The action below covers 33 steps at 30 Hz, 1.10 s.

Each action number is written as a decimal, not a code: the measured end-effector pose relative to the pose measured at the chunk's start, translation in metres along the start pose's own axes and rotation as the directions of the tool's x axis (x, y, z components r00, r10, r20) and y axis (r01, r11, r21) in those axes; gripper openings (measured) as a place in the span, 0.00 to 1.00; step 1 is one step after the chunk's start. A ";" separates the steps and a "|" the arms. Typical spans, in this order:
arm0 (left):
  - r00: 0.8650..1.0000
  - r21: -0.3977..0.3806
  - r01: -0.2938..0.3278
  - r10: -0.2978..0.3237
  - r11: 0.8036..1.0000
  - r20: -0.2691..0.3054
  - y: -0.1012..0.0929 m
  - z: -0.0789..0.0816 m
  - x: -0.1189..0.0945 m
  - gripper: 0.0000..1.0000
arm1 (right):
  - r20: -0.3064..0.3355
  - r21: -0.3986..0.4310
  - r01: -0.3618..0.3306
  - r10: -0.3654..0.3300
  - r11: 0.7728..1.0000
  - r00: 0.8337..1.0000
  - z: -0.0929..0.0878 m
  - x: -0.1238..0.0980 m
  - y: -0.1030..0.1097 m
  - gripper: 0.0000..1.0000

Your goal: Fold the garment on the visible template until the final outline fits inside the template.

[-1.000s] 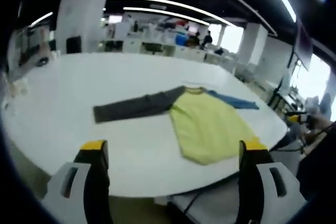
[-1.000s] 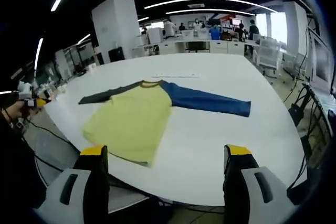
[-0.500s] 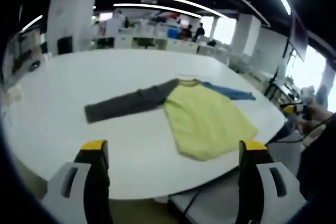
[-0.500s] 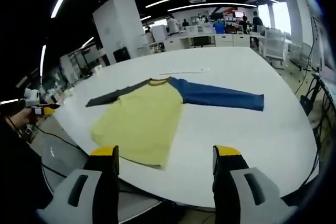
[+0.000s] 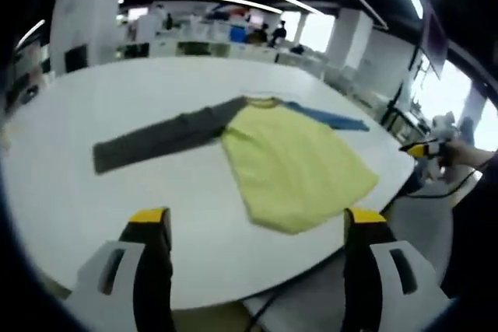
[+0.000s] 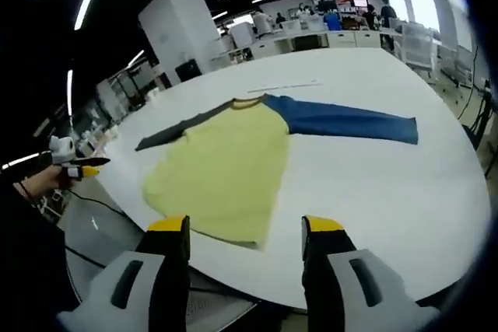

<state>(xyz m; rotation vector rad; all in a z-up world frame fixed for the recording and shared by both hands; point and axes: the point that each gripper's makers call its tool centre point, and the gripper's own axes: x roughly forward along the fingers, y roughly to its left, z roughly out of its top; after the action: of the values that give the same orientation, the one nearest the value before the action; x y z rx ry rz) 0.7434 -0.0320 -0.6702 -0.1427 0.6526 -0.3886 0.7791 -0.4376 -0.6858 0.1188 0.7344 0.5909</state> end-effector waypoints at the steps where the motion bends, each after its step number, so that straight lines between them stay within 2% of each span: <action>1: 1.000 -0.002 0.007 -0.007 1.000 -0.003 -0.001 -0.001 0.002 0.81 | -0.006 -0.001 -0.003 0.003 1.000 1.000 -0.001 0.002 0.000 0.56; 5: 0.997 -0.025 0.051 -0.053 0.998 -0.052 -0.003 -0.015 0.019 0.67 | -0.039 0.017 -0.025 0.026 1.000 0.999 -0.012 0.014 0.001 0.51; 11: 0.987 -0.053 0.114 -0.119 0.992 -0.104 0.004 -0.032 0.045 0.61 | -0.076 0.080 -0.057 0.063 0.995 0.995 -0.029 0.028 0.000 0.43; 16: 0.982 -0.084 0.131 -0.141 0.988 -0.128 0.011 -0.034 0.062 0.53 | -0.089 0.099 -0.054 0.063 0.994 0.994 -0.034 0.037 0.000 0.37; 23: 0.972 -0.095 0.134 -0.150 0.986 -0.182 0.012 -0.044 0.081 0.45 | -0.147 0.130 -0.002 0.021 0.991 0.989 -0.044 0.051 -0.010 0.34; 28: 0.968 -0.121 0.138 -0.160 0.983 -0.191 0.011 -0.048 0.089 0.40 | -0.176 0.126 0.020 0.002 0.992 0.984 -0.048 0.059 -0.014 0.31; 29: 0.970 -0.103 0.149 -0.166 0.983 -0.177 0.011 -0.045 0.090 0.38 | -0.181 0.122 0.023 0.000 0.992 0.983 -0.049 0.060 -0.014 0.31; 33: 0.963 -0.128 0.171 -0.194 0.977 -0.189 0.011 -0.042 0.093 0.35 | -0.206 0.123 0.032 -0.006 0.992 0.979 -0.052 0.066 -0.016 0.31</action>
<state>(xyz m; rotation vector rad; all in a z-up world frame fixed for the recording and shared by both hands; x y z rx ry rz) 0.7884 -0.0592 -0.7588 -0.2729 0.8640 -0.5500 0.7909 -0.4205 -0.7689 0.1683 0.9728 0.5431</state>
